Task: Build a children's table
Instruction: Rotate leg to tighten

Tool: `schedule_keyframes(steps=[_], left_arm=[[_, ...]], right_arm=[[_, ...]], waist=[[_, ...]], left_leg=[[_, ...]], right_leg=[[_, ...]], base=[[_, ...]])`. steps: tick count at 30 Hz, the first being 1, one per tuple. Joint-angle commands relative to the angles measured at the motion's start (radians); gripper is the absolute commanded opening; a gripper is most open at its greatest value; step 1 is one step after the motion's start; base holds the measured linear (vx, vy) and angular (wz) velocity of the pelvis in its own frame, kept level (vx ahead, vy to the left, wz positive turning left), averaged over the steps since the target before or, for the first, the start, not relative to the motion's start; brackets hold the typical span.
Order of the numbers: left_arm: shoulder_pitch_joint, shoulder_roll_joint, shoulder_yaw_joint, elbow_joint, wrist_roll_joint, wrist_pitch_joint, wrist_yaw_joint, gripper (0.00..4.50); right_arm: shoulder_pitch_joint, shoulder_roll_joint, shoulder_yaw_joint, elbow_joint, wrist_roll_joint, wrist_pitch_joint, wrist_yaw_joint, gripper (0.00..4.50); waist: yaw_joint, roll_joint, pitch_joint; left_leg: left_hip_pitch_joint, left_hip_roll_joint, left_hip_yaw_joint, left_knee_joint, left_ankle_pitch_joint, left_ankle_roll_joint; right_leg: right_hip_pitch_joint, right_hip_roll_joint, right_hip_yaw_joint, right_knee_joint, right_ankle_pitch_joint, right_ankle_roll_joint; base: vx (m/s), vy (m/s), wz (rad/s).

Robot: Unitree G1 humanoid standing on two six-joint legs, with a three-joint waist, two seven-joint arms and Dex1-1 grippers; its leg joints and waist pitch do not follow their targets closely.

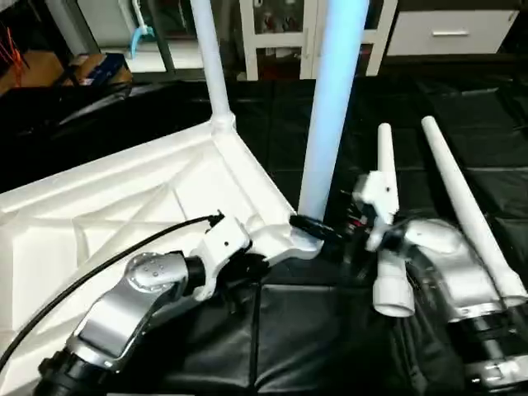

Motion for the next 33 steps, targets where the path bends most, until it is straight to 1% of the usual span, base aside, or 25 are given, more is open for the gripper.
schedule_keyframes(steps=[1,2,3,4,5,6,9,11,13,17,19,20,21,22,23,24,25,26,27,28,29,30,31,32,33], left_arm=[[0.043,0.041,-0.011,0.030,0.012,0.048,-0.036,0.00],[0.042,0.039,-0.016,0.023,0.006,0.052,-0.040,0.00],[0.042,0.039,-0.017,0.023,0.006,0.053,-0.040,0.00],[0.041,0.038,-0.020,0.019,0.003,0.056,-0.040,0.00],[0.040,0.034,-0.026,0.013,-0.002,0.060,-0.041,0.00],[0.040,0.034,-0.026,0.013,-0.002,0.060,-0.041,0.00],[0.039,0.032,-0.033,0.010,-0.005,0.062,-0.042,0.00],[0.040,0.034,-0.036,0.009,-0.009,0.062,-0.044,0.00],[0.040,0.035,-0.038,0.008,-0.009,0.063,-0.047,0.00],[0.039,0.033,-0.041,0.008,-0.011,0.068,-0.046,0.00],[0.034,0.021,-0.039,0.018,-0.012,0.074,-0.032,0.00],[0.028,0.010,-0.038,0.028,-0.006,0.081,-0.016,0.00],[0.024,0.003,-0.037,0.034,-0.002,0.087,-0.004,0.00],[0.008,-0.025,-0.032,0.057,0.011,0.105,0.039,0.00],[0.007,-0.027,-0.032,0.058,0.011,0.106,0.041,0.00],[-0.007,-0.055,-0.025,0.080,0.021,0.119,0.080,0.00],[-0.016,-0.074,-0.020,0.095,0.026,0.127,0.106,0.00],[-0.035,-0.109,-0.009,0.122,0.034,0.140,0.152,0.00],[-0.057,-0.154,0.007,0.157,0.044,0.147,0.211,0.00],[-0.081,-0.200,0.025,0.195,0.052,0.146,0.268,0.00],[-0.099,-0.235,0.037,0.224,0.058,0.141,0.309,0.00],[-0.118,-0.268,0.049,0.254,0.065,0.130,0.349,0.00],[-0.145,-0.311,0.063,0.296,0.072,0.102,0.399,0.00],[-0.158,-0.331,0.068,0.316,0.075,0.087,0.421,0.00],[-0.161,-0.335,0.070,0.320,0.076,0.083,0.425,0.00]], right_arm=[[-0.009,-0.040,-0.038,0.036,0.011,0.025,0.008,2.75],[-0.006,-0.046,-0.026,0.042,0.014,0.040,0.029,2.75],[-0.006,-0.046,-0.025,0.042,0.015,0.042,0.031,2.70],[-0.003,-0.047,-0.021,0.041,0.020,0.050,0.040,2.59],[0.001,-0.043,-0.012,0.045,0.018,0.054,0.048,2.46],[0.001,-0.043,-0.012,0.045,0.018,0.054,0.048,2.38],[0.006,-0.039,-0.005,0.056,0.015,0.050,0.058,2.19],[0.007,-0.040,-0.005,0.059,0.020,0.056,0.068,2.01],[0.008,-0.041,-0.005,0.062,0.024,0.060,0.074,1.93],[0.013,-0.028,-0.015,0.073,0.020,0.055,0.047,1.86],[0.011,-0.007,-0.026,0.096,-0.006,0.043,-0.021,1.86],[0.006,0.003,-0.026,0.116,-0.035,0.034,-0.077,1.86],[0.005,0.010,-0.026,0.126,-0.047,0.033,-0.105,1.86],[0.002,0.032,-0.027,0.154,-0.088,0.034,-0.200,1.86],[0.002,0.034,-0.027,0.155,-0.089,0.034,-0.204,1.86],[0.002,0.057,-0.033,0.171,-0.115,0.040,-0.286,1.86],[0.004,0.073,-0.037,0.175,-0.118,0.053,-0.325,1.86],[0.008,0.103,-0.042,0.180,-0.133,0.076,-0.405,1.85],[0.011,0.140,-0.046,0.185,-0.154,0.100,-0.499,1.85],[0.014,0.178,-0.048,0.193,-0.196,0.106,-0.614,1.85],[0.015,0.209,-0.052,0.199,-0.220,0.107,-0.692,1.85],[0.017,0.241,-0.056,0.204,-0.232,0.114,-0.752,1.85],[0.019,0.286,-0.057,0.210,-0.247,0.112,-0.823,1.85],[0.019,0.306,-0.051,0.212,-0.251,0.109,-0.844,1.85],[0.019,0.310,-0.050,0.212,-0.253,0.108,-0.848,1.85]], waist=[[0.002,-0.006,-0.051],[0.002,-0.007,-0.052],[0.002,-0.007,-0.055],[0.003,-0.007,-0.056],[0.003,-0.009,-0.058],[0.004,-0.009,-0.060],[0.005,-0.008,-0.061],[0.005,-0.007,-0.061],[0.005,-0.008,-0.061],[0.005,-0.007,-0.064],[0.003,-0.008,-0.063],[0.002,-0.011,-0.062],[0.001,-0.011,-0.059],[-0.001,-0.012,-0.052],[-0.002,-0.010,-0.049],[-0.006,-0.013,-0.038],[-0.008,-0.013,-0.035],[-0.011,-0.011,-0.034],[-0.014,-0.014,-0.033],[-0.016,-0.012,-0.031],[-0.020,-0.013,-0.032],[-0.025,-0.018,-0.031],[-0.030,-0.016,-0.030],[-0.032,-0.016,-0.029],[-0.033,-0.016,-0.030]], left_leg=[[0.026,0.077,-0.036,-0.082,-0.163,0.103],[0.025,0.077,-0.036,-0.081,-0.156,0.105],[0.024,0.077,-0.036,-0.078,-0.134,0.112],[0.024,0.076,-0.036,-0.077,-0.121,0.117],[0.023,0.076,-0.037,-0.074,-0.095,0.128],[0.022,0.075,-0.036,-0.071,-0.076,0.139],[0.021,0.075,-0.036,-0.069,-0.059,0.157],[0.022,0.076,-0.037,-0.069,-0.066,0.157],[0.023,0.076,-0.036,-0.068,-0.073,0.155],[0.023,0.075,-0.037,-0.066,-0.054,0.158],[0.021,0.075,-0.036,-0.066,-0.059,0.158],[0.021,0.076,-0.035,-0.067,-0.067,0.153],[0.022,0.075,-0.035,-0.070,-0.100,0.142],[0.023,0.076,-0.034,-0.076,-0.149,0.120],[0.025,0.076,-0.035,-0.079,-0.177,0.102],[0.027,0.074,-0.037,-0.086,-0.255,0.062],[0.034,0.073,-0.043,-0.091,-0.335,0.021],[0.037,0.074,-0.045,-0.093,-0.356,0.001],[0.038,0.071,-0.048,-0.097,-0.389,-0.026],[0.040,0.071,-0.048,-0.099,-0.407,-0.038],[0.044,0.065,-0.049,-0.099,-0.429,-0.056],[0.043,0.061,-0.052,-0.100,-0.449,-0.059],[0.043,0.060,-0.056,-0.101,-0.473,-0.060],[0.046,0.058,-0.056,-0.101,-0.488,-0.060],[0.046,0.058,-0.058,-0.101,-0.502,-0.059]], right_leg=[[0.043,-0.061,0.028,-0.050,-0.127,-0.275],[0.043,-0.060,0.028,-0.049,-0.119,-0.276],[0.045,-0.062,0.028,-0.046,-0.094,-0.280],[0.046,-0.062,0.027,-0.045,-0.081,-0.282],[0.047,-0.062,0.027,-0.041,-0.053,-0.287],[0.048,-0.062,0.026,-0.039,-0.034,-0.292],[0.047,-0.062,0.025,-0.038,-0.033,-0.296],[0.047,-0.062,0.024,-0.039,-0.049,-0.296],[0.047,-0.061,0.024,-0.040,-0.058,-0.297],[0.048,-0.060,0.023,-0.036,-0.039,-0.299],[0.047,-0.061,0.023,-0.038,-0.053,-0.300],[0.046,-0.061,0.023,-0.040,-0.066,-0.299],[0.045,-0.062,0.024,-0.045,-0.111,-0.294],[0.043,-0.061,0.025,-0.053,-0.181,-0.282],[0.041,-0.061,0.025,-0.055,-0.223,-0.273],[0.039,-0.062,0.026,-0.065,-0.336,-0.245],[0.037,-0.065,0.025,-0.074,-0.457,-0.206],[0.033,-0.064,0.027,-0.074,-0.479,-0.192],[0.030,-0.061,0.027,-0.080,-0.505,-0.169],[0.025,-0.060,0.028,-0.082,-0.520,-0.158],[0.018,-0.056,0.028,-0.087,-0.541,-0.137],[0.016,-0.058,0.029,-0.092,-0.573,-0.116],[0.012,-0.058,0.028,-0.097,-0.609,-0.097],[0.009,-0.058,0.026,-0.102,-0.626,-0.087],[0.008,-0.058,0.024,-0.103,-0.638,-0.078]], base=[[0.000,0.000,0.00],[0.000,0.000,0.00],[0.000,0.000,0.00],[0.000,0.000,0.00],[0.000,0.000,0.00],[0.000,0.000,0.00],[0.000,0.000,0.00],[0.000,0.000,0.00],[0.000,0.000,0.00],[0.000,0.000,0.00],[0.000,0.000,0.00],[0.000,0.000,0.00],[0.000,0.000,0.00],[0.000,0.000,0.00],[0.000,0.000,0.00],[0.000,0.000,0.00],[0.000,0.000,0.00],[0.000,0.000,0.00],[0.000,0.000,0.00],[0.000,0.000,0.00],[-0.056,0.015,-0.03],[-0.056,0.018,-0.03],[-0.056,0.018,-0.03],[-0.055,0.017,-0.03],[-0.051,0.017,-0.03]])
